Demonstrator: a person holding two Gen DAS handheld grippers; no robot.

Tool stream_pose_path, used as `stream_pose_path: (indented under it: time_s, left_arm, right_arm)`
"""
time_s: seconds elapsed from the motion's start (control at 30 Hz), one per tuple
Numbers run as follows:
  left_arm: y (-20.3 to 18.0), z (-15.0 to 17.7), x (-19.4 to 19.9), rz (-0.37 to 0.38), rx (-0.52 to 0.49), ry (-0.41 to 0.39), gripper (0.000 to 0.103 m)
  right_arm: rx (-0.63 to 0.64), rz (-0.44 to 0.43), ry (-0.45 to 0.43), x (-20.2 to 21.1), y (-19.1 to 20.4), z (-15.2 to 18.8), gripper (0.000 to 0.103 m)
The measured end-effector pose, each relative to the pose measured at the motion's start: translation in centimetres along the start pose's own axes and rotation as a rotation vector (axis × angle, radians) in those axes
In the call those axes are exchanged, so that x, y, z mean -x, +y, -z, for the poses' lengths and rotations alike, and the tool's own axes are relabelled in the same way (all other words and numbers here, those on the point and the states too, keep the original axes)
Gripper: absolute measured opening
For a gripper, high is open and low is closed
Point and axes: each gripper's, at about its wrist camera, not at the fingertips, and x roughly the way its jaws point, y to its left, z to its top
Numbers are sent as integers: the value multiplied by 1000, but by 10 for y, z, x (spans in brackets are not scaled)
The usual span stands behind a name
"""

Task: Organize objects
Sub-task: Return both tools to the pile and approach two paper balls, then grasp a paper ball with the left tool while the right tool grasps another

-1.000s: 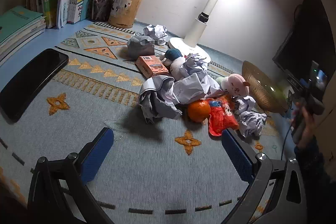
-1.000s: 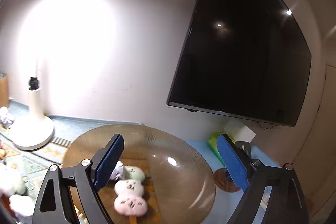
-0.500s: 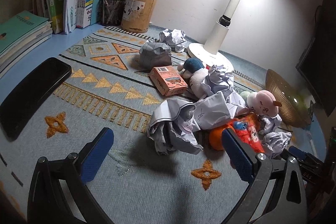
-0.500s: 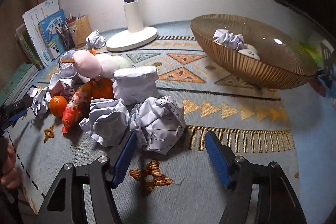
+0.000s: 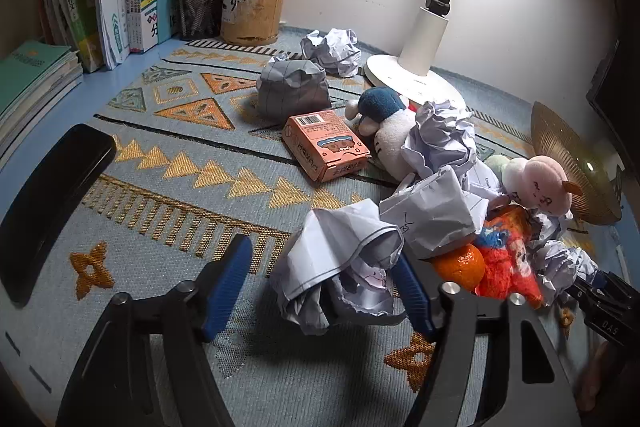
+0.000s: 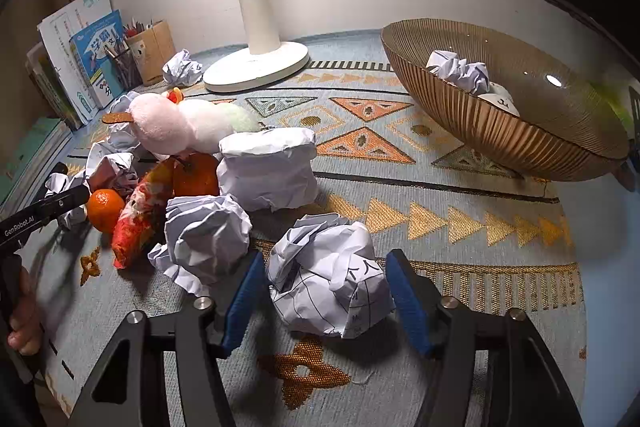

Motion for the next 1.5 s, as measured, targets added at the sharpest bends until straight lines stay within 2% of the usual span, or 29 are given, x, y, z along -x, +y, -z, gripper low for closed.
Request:
stream_pose_path:
  time_s: [0.07,0.1,0.27,0.37,0.43,0.57,0.63,0.7,0.8,0.87,0.93,1.07,1.27,1.5]
  left_arm:
    - [-1,0,1,-15,-1,-8,55]
    - [-1,0,0,-9,-4,-7,49]
    - [-10,4,12,-9,-36,-45,47]
    - [-16,14,29,82,7,-63,47]
    - [-26,24,42,107,12,-92,47]
    - [-56,41,61,161,-21,-124,47]
    - [-69,50,67,189,-23,-135,47]
    - [-80,60,69,184,-21,-143,47]
    - [-96,69,66,151,-53,-135,47]
    - [-104,69,64,122,-80,-131,47]
    - [-112,66,65,122,-99,-141,47]
    - [-129,57,58,114,-153,-155,47]
    - [-135,58,49,111,-189,-154,50]
    - [-139,61,45,112,-218,-134,51]
  right_arm:
    - [11,0,-6,1,3,0,57]
    - [15,6,-11,1,4,0,56]
    - [-13,9,-68,14,-3,0,53]
    - [-123,-55,-72,27,-24,5,53]
    - [-159,-80,-78,39,-33,13,53]
    - [-127,-134,-73,60,-34,29,54]
    - [-84,-115,-74,63,-28,37,54]
    - [-34,-75,-67,59,-19,43,55]
    - [-2,-71,-34,49,-11,45,55]
    - [24,-56,-40,49,-6,44,55]
    - [38,-58,-39,47,-5,44,55]
    - [40,-63,-18,43,-5,42,55]
    - [11,-89,3,41,-10,43,65]
    - [-12,-91,-2,47,-11,59,66]
